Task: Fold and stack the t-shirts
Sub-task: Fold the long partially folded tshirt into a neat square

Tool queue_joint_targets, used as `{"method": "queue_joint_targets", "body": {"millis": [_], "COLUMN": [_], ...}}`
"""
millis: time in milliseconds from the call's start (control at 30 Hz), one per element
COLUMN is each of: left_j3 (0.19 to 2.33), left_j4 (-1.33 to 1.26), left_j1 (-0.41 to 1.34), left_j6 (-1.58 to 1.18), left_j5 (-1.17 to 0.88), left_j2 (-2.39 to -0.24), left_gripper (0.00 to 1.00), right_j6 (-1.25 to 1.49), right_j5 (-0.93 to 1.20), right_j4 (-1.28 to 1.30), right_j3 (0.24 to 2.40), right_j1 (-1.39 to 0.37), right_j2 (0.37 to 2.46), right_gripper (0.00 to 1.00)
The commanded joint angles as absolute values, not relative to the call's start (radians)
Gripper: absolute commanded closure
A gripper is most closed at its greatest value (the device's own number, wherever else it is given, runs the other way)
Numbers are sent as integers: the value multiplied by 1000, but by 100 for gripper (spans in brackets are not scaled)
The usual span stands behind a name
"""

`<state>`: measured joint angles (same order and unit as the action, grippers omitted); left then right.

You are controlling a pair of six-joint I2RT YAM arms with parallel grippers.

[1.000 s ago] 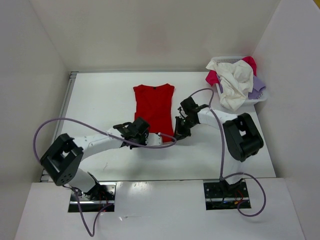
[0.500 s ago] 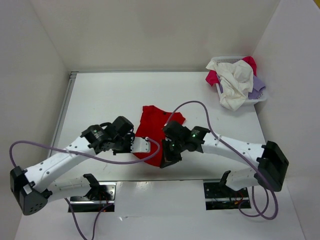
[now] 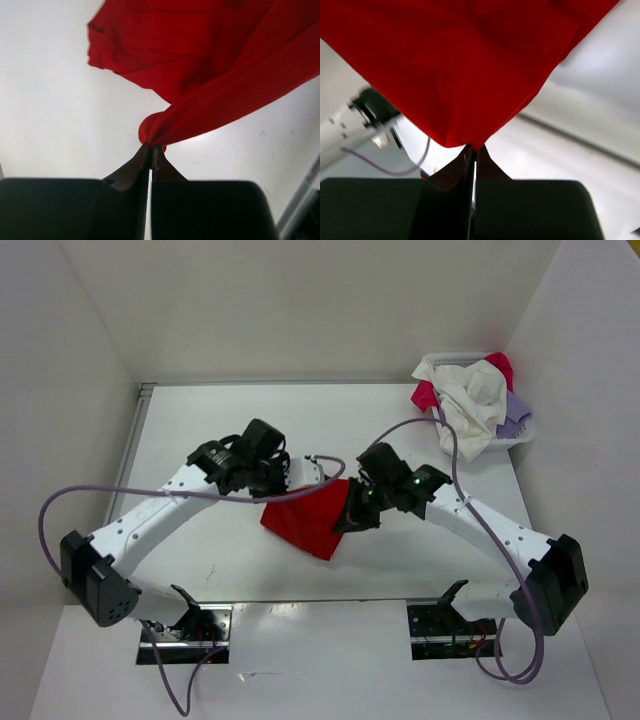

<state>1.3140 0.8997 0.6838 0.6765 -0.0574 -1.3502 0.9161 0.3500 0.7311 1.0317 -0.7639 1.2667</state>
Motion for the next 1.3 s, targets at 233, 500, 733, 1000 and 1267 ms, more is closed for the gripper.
{"method": "queue_joint_targets", "body": {"millis": [233,500,733,1000,1267], "left_j3": [1474,1595,1617,1626,1638], "left_j4": [686,624,586,568,548], "left_j1": [569,549,540,529,506], "left_j6": [649,603,569,528,473], "left_j5": [-87,-97,-75,4,61], "left_j2": [-1621,-1792,-1876,-1959,-2019], "left_gripper": [100,100,100,100,72], "right_j6": [660,611,563,515,494], "right_j5": [440,459,486,508,517], "right_j4": [756,699,650,623,580], "right_j3": [1144,1164,1183,1278,1355], "right_j1": [-508,-384,-322,-253,-235], "right_j2": [1436,1509,1639,1789,1868], "right_gripper": [100,100,100,100,63]}}
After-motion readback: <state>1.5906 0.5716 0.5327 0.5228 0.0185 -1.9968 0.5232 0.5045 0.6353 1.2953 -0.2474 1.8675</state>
